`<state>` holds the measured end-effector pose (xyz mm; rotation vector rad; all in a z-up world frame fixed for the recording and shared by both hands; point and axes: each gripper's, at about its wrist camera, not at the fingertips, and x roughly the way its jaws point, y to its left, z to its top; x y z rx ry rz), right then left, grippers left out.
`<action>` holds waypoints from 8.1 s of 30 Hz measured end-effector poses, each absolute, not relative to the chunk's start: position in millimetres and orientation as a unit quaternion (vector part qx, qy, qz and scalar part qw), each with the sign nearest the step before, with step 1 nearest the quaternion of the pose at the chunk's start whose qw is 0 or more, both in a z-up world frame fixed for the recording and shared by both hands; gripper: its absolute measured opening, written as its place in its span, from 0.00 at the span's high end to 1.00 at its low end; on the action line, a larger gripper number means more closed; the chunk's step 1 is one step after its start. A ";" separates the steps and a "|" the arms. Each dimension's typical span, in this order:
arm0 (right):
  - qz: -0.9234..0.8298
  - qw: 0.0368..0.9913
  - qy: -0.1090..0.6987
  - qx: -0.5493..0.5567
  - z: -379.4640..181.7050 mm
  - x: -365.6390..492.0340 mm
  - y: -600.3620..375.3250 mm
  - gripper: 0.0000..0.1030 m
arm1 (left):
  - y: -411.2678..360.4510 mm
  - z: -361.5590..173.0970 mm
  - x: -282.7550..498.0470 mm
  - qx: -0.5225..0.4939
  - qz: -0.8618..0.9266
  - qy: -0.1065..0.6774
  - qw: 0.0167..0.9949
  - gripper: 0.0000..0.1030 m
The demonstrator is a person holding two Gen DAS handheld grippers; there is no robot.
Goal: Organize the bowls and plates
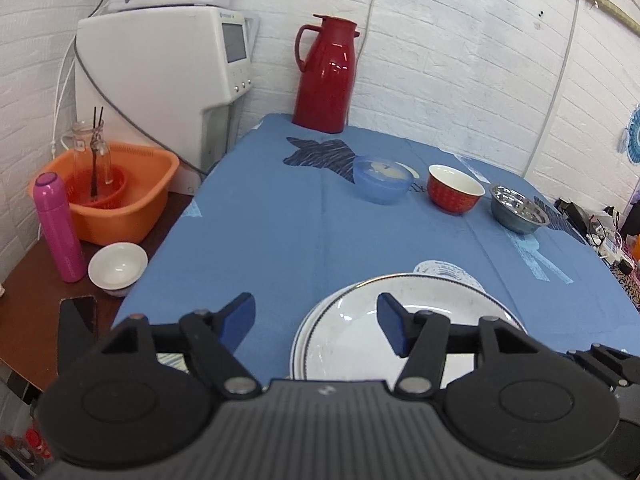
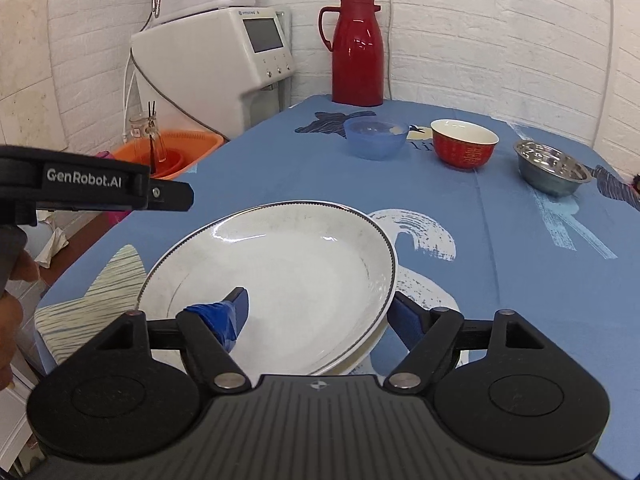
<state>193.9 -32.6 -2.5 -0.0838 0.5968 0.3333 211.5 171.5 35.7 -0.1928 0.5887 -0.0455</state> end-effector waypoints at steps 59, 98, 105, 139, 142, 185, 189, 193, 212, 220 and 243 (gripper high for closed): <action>0.064 0.915 0.269 0.294 -60.3 170.4 -298.9 0.38 | -72.3 24.8 283.8 0.051 -0.135 0.401 0.905 0.26; 0.032 0.927 0.372 0.043 -37.8 547.0 -312.9 0.41 | -129.6 -6.5 560.5 -0.203 -0.075 0.488 0.846 0.33; 0.088 0.920 0.376 0.067 -31.5 511.6 -297.4 0.58 | -138.5 2.5 548.8 -0.132 -0.104 0.472 0.866 0.95; 0.141 0.886 0.441 -0.015 -30.9 245.2 -218.9 0.49 | -57.1 -5.2 286.7 -0.041 -0.204 0.511 0.834 0.92; 0.134 0.886 0.444 -0.009 -28.7 247.6 -222.0 0.51 | -54.5 -4.4 287.4 -0.046 -0.203 0.516 0.831 0.80; 0.143 0.910 0.383 0.062 49.5 470.3 -217.6 0.50 | 19.0 46.2 505.8 -0.289 -0.050 0.423 0.857 0.02; 0.116 0.915 0.386 0.028 48.5 507.7 -206.2 0.49 | 21.0 33.0 517.9 -0.337 -0.019 0.437 0.834 0.02; 0.104 0.904 0.414 0.021 29.4 541.7 -199.1 0.49 | 25.2 17.0 528.4 -0.365 0.017 0.448 0.816 0.02; 0.126 0.888 0.441 0.048 -11.8 581.7 -180.2 0.49 | 19.5 -6.3 551.3 -0.344 0.086 0.440 0.825 0.18; 0.168 0.895 0.410 0.053 -7.7 569.1 -177.9 0.61 | 20.7 -7.3 558.1 -0.338 0.079 0.435 0.831 0.61; 0.166 0.888 0.429 0.017 23.4 441.5 -188.8 0.72 | -7.3 27.1 467.6 -0.256 -0.039 0.489 0.833 1.00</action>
